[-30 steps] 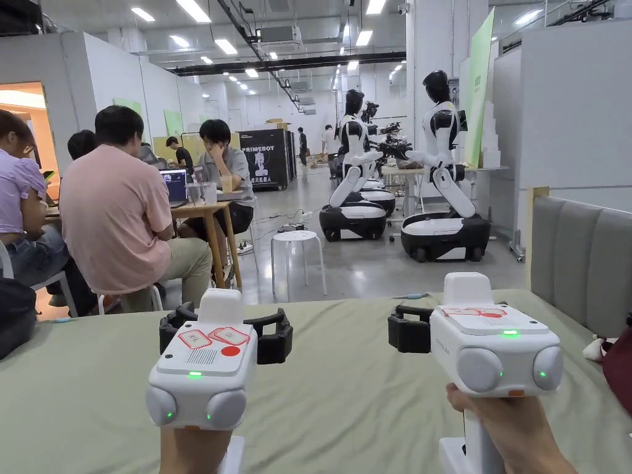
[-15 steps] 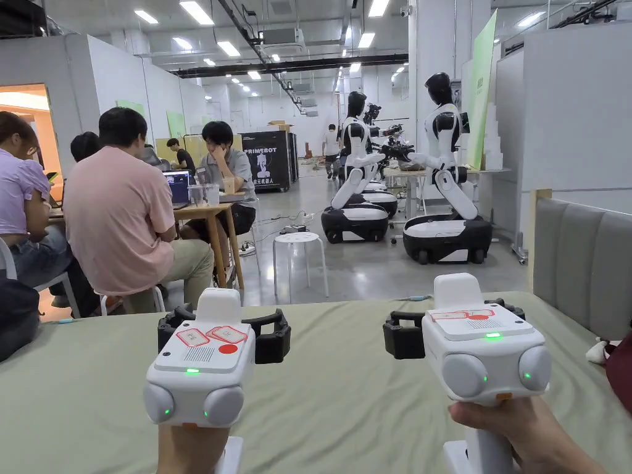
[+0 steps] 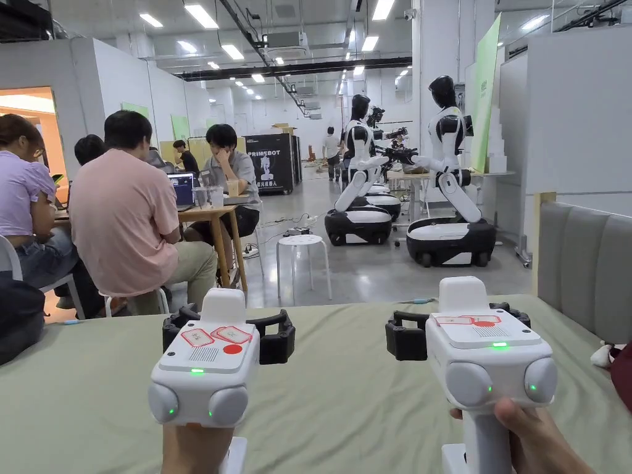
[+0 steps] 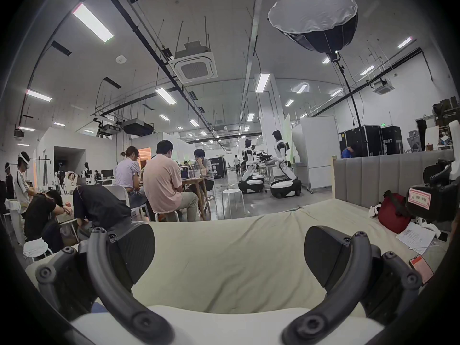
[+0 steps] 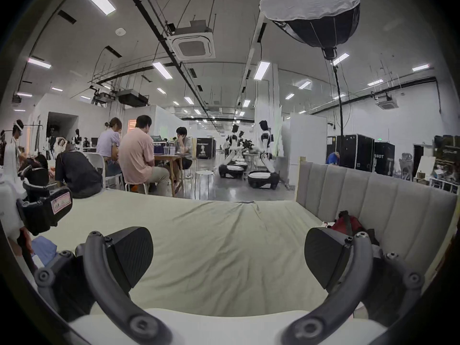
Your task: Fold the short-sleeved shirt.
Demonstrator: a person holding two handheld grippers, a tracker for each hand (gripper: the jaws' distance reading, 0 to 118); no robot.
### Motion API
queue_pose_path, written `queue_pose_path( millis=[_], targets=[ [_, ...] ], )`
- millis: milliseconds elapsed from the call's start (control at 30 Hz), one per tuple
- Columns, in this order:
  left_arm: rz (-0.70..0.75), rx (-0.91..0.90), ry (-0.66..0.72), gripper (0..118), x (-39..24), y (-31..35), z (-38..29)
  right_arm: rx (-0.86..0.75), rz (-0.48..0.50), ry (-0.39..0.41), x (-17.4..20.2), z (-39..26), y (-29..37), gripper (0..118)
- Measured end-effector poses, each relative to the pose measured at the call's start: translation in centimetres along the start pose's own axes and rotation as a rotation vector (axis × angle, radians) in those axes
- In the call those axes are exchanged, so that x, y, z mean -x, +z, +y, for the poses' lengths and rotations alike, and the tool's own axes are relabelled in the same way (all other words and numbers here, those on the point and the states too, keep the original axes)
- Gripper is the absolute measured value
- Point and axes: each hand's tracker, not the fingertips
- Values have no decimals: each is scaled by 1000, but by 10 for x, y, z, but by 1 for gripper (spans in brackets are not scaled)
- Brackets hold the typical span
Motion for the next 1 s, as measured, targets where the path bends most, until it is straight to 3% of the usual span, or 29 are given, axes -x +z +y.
queue_pose_path(
  millis=[767, 1000],
  targets=[
    [4, 6, -23, 118, -3, 9, -6, 27, 37, -60, -6, -3, -2, 118],
    [6, 17, 4, 118, 1, 8, -10, -7, -40, -45, 1, -11, 1, 118]
  ],
)
